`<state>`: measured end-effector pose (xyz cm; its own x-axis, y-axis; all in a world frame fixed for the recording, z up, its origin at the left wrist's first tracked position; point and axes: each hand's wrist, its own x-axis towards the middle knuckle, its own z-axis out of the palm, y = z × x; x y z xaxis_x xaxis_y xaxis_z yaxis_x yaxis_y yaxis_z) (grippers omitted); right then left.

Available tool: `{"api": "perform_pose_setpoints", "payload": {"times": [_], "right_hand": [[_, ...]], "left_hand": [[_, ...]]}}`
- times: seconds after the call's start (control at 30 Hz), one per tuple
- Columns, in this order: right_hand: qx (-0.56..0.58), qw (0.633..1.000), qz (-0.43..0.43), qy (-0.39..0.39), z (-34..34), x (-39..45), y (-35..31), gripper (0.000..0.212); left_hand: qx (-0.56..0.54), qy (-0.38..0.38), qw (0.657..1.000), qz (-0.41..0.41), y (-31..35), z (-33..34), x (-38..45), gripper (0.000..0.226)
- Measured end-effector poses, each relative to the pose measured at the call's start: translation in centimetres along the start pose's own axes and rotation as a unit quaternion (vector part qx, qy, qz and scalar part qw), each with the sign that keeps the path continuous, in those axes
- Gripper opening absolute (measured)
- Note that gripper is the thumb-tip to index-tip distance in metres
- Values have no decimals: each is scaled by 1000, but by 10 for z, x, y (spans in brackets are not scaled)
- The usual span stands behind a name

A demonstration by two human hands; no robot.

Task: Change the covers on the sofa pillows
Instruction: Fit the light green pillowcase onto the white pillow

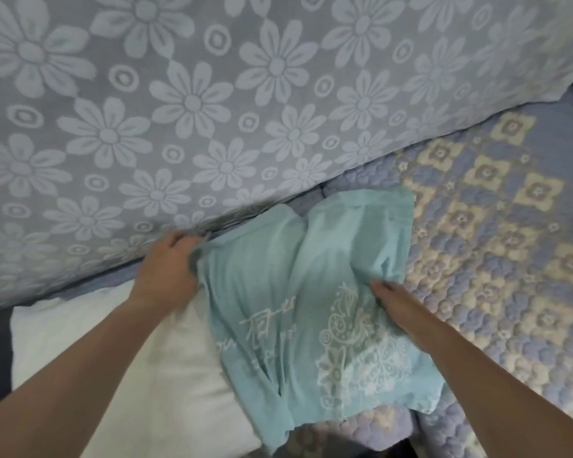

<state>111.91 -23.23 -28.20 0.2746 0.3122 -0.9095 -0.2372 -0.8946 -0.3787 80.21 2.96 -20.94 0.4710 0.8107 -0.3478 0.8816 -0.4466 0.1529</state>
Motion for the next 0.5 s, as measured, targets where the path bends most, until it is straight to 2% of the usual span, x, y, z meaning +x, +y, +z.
{"api": "perform_pose_setpoints", "payload": {"times": [0.03,0.07,0.1,0.13,0.17,0.2,0.23,0.27,0.3,0.33,0.37,0.5], "right_hand": [[50,996,-2,-77,3,-8,-1,67],[52,989,-12,-141,7,-20,-2,59],[8,982,-22,-188,13,-35,-5,55],[-53,976,-45,-205,20,-44,-1,57],[-114,974,-69,-183,28,-50,3,59],[-122,978,-85,-145,34,-56,6,55],[-90,984,-93,-118,38,-63,8,50],[-41,987,-106,-110,41,-72,8,42],[13,989,-111,-97,40,-85,5,36],[70,987,-113,-85,36,-101,-1,33],[112,983,-121,-77,29,-130,-14,30],[185,955,-229,-31,-19,-275,-77,23]], "left_hand": [[-107,-3,994,20,10,1,5,41],[-183,-43,982,-3,20,2,9,40],[-209,-111,971,-41,25,6,11,47],[-170,-179,967,-72,29,11,12,61],[-91,-234,964,-91,26,18,11,75],[-12,-260,960,-106,24,22,6,84],[34,-267,957,-110,21,25,-1,83],[56,-261,958,-101,19,27,-8,72],[53,-231,969,-73,17,29,-15,52],[39,-203,977,-45,19,25,-22,30],[14,-171,985,-27,22,15,-31,19],[-150,-85,985,-7,79,-68,-42,31]]}}
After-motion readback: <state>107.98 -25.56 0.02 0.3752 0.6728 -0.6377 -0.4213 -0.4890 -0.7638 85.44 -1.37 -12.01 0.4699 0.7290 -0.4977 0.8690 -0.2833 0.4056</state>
